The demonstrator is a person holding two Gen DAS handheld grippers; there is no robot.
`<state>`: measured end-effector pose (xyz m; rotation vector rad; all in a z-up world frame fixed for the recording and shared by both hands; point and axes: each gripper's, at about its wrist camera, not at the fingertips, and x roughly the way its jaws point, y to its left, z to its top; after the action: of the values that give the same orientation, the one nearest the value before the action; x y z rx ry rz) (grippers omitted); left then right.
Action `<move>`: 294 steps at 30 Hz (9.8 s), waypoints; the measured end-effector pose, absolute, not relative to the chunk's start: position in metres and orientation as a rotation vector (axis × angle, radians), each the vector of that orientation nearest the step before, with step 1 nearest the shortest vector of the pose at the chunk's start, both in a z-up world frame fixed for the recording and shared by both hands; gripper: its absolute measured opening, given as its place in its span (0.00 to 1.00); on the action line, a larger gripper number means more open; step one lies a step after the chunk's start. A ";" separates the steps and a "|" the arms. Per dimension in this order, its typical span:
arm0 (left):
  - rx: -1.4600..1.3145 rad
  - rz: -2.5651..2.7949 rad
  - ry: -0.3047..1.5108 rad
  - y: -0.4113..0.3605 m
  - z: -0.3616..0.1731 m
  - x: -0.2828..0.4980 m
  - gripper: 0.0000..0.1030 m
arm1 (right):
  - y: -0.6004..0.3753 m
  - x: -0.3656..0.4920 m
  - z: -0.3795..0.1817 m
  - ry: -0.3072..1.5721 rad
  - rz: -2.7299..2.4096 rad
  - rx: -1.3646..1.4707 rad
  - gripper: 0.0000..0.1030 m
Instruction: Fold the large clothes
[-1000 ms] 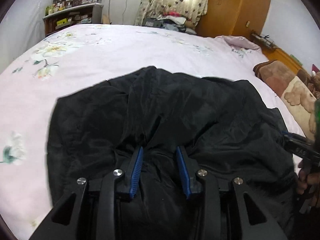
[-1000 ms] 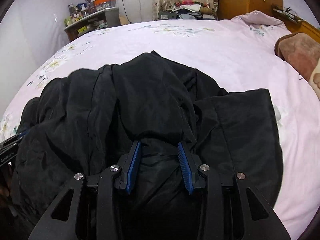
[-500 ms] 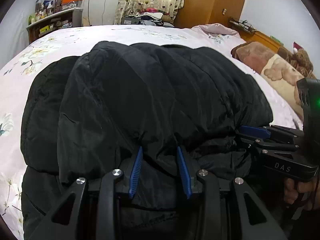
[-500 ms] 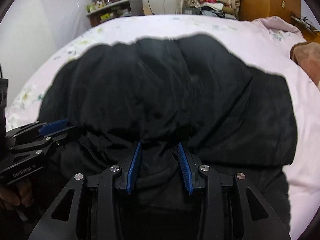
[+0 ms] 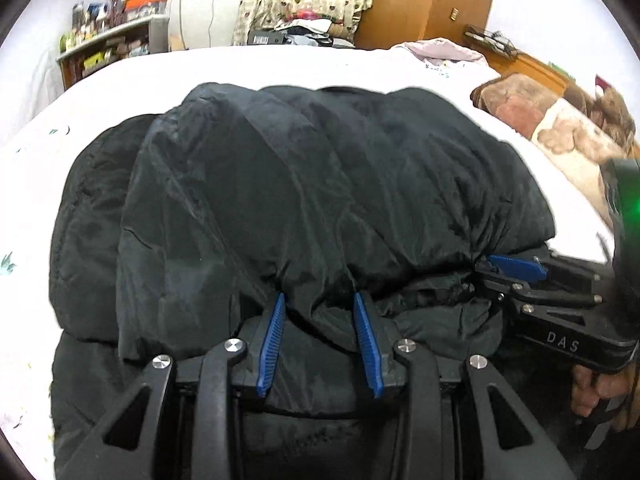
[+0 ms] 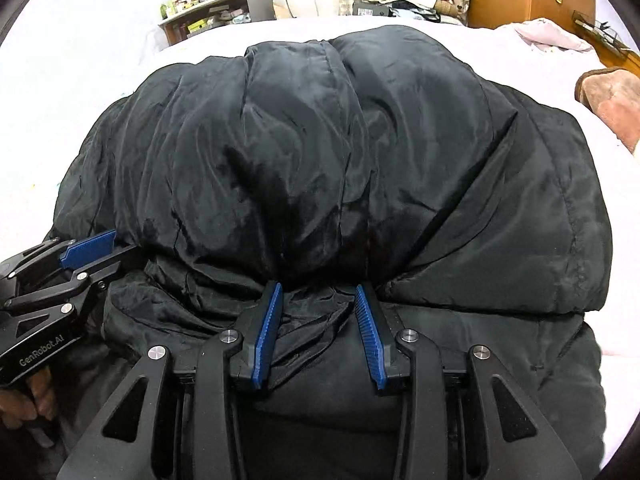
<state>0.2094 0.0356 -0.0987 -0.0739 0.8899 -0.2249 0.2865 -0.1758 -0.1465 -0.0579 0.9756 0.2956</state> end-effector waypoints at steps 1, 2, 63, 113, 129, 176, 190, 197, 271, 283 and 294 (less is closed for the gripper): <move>-0.093 -0.224 0.891 0.037 -0.092 0.207 0.37 | -0.179 0.283 -0.138 0.969 0.288 -0.053 0.37; -0.102 -0.220 0.883 0.039 -0.087 0.202 0.37 | -0.180 0.277 -0.130 0.956 0.285 -0.044 0.37; -0.062 -0.078 0.820 0.074 -0.019 -0.030 0.39 | -0.249 0.032 -0.051 0.858 0.252 0.038 0.39; -0.098 -0.012 0.982 0.107 -0.087 -0.030 0.16 | -0.356 0.063 -0.113 1.126 0.124 0.327 0.14; -0.164 -0.045 0.798 0.137 -0.001 -0.059 0.14 | -0.361 0.034 -0.047 0.983 0.228 0.373 0.12; -0.392 0.046 0.874 0.193 -0.046 0.256 0.19 | -0.333 0.356 -0.068 1.049 0.131 0.460 0.18; -0.543 -0.106 0.819 0.213 -0.015 0.266 0.59 | -0.349 0.359 -0.033 0.979 0.293 0.573 0.54; -0.453 -0.021 0.700 0.223 0.021 0.249 0.78 | -0.363 0.341 -0.009 0.872 0.236 0.557 0.61; 0.003 -0.216 0.827 0.056 -0.029 0.288 0.55 | -0.244 0.328 -0.063 0.886 0.178 0.049 0.49; 0.006 -0.044 0.813 0.107 -0.082 0.276 0.56 | -0.273 0.308 -0.118 0.936 0.098 -0.019 0.49; -0.047 -0.058 0.828 0.112 -0.088 0.283 0.56 | -0.273 0.312 -0.125 0.945 0.074 -0.024 0.49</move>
<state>0.2828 0.1117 -0.0878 -0.0466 0.8283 -0.0583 0.3118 -0.2730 -0.1254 -0.0237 0.9448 0.0737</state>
